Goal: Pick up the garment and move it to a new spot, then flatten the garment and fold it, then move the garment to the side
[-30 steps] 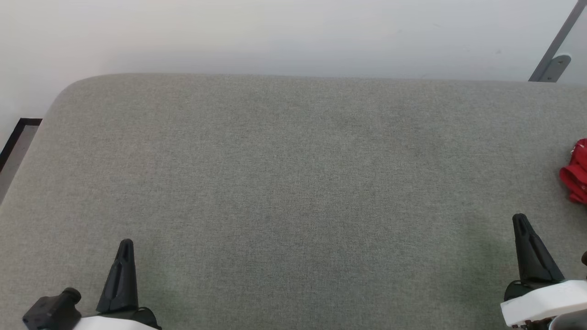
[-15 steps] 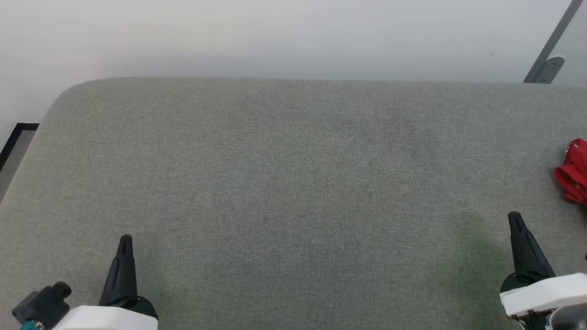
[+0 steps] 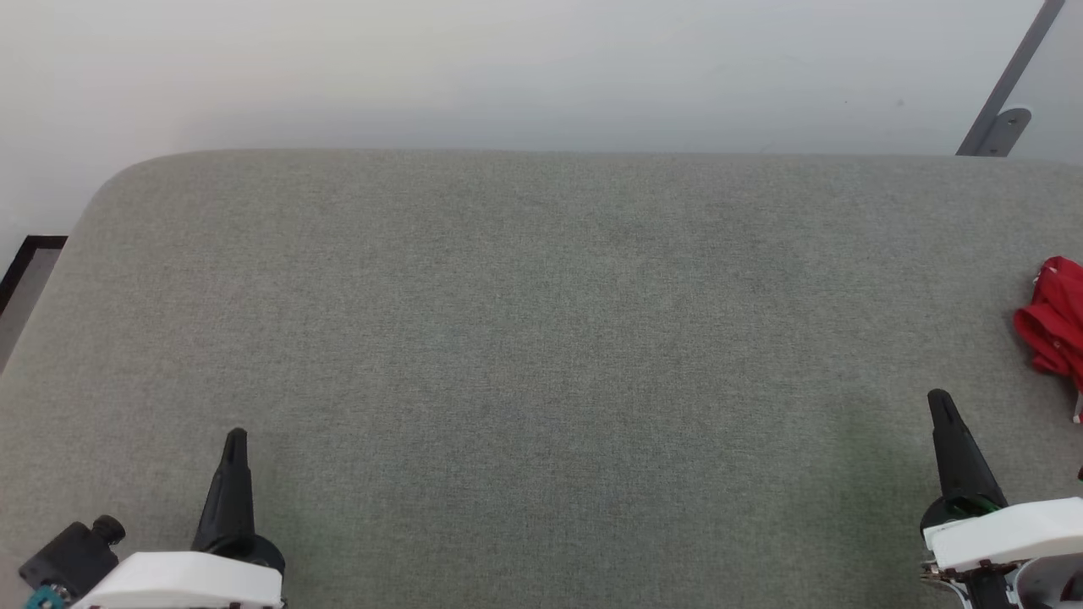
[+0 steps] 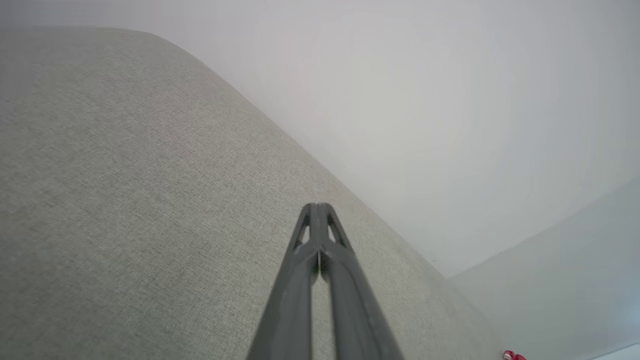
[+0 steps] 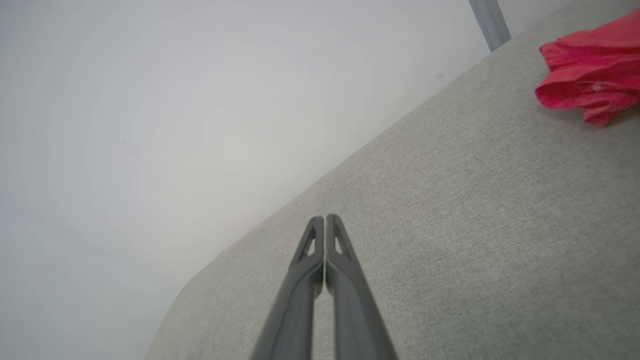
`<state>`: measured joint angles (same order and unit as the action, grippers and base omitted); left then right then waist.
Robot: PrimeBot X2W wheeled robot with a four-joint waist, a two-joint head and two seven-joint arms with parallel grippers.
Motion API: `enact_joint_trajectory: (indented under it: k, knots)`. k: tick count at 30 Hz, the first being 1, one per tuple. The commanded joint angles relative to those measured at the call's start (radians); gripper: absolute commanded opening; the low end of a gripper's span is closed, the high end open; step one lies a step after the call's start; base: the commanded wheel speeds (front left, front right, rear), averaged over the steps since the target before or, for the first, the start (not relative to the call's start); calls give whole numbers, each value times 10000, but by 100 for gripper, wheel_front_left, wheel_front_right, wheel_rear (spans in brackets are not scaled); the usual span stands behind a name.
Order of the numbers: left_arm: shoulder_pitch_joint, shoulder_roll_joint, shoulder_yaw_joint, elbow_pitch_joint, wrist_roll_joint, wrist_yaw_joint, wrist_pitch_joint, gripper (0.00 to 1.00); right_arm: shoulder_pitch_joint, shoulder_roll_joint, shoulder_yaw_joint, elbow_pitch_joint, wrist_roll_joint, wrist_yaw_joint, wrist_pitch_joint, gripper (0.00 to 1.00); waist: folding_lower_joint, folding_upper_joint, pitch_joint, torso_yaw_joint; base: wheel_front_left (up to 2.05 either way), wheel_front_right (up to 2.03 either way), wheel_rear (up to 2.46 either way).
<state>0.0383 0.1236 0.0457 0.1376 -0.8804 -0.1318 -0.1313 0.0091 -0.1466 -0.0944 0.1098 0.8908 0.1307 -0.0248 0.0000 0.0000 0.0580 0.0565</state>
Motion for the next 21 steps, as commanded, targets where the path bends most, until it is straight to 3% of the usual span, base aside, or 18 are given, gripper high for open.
enact_joint_trajectory:
  k: [1,21]
  knots:
    - [-315,25,51,-69,-368,7,84,0,-256,6,-25,-31,330,1,62,0,0,0,-11,-11,0,0,0]
    - [-682,-116,137,273,-2643,10,733,0,-552,296,-67,392,2506,1,470,0,0,0,-137,-141,0,0,0]
